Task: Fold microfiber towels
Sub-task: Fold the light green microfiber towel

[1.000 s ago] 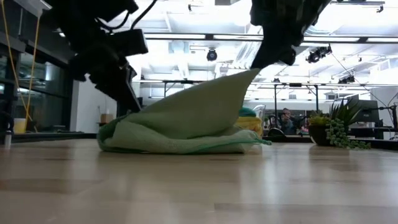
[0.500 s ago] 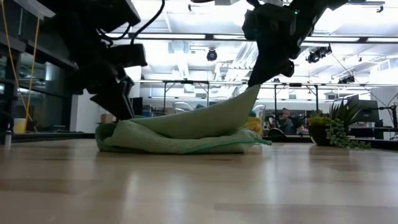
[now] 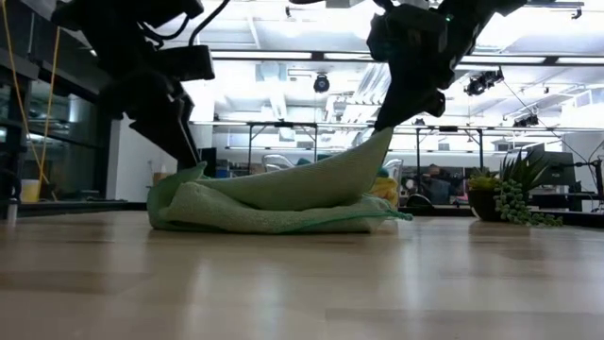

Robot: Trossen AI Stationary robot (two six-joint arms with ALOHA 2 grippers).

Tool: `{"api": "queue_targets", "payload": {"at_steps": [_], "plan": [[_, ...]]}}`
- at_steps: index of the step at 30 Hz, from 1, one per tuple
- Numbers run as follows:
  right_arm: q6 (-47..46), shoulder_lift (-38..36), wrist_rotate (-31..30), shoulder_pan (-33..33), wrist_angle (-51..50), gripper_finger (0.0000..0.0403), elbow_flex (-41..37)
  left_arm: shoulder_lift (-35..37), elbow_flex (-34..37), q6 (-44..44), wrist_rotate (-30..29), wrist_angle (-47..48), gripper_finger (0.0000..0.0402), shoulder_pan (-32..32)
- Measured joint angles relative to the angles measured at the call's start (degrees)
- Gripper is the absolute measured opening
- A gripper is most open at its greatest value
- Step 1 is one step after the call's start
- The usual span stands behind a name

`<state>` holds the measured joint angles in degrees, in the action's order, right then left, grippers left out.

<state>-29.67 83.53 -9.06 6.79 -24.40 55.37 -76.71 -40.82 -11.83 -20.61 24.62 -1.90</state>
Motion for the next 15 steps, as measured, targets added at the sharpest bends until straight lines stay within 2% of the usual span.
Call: {"api": "queue_targets", "payload": {"at_steps": [7,15], "plan": [[0.02,0.0,0.0,-0.02,0.3,0.0,0.0,-0.33,0.02,-5.78,-0.5,-0.09,0.0149,-1.04],[-0.05,0.0,0.0,-0.02,0.28,0.0,0.0,0.2,0.02,-12.62,-2.37,2.75,0.0147,-6.11]]}}
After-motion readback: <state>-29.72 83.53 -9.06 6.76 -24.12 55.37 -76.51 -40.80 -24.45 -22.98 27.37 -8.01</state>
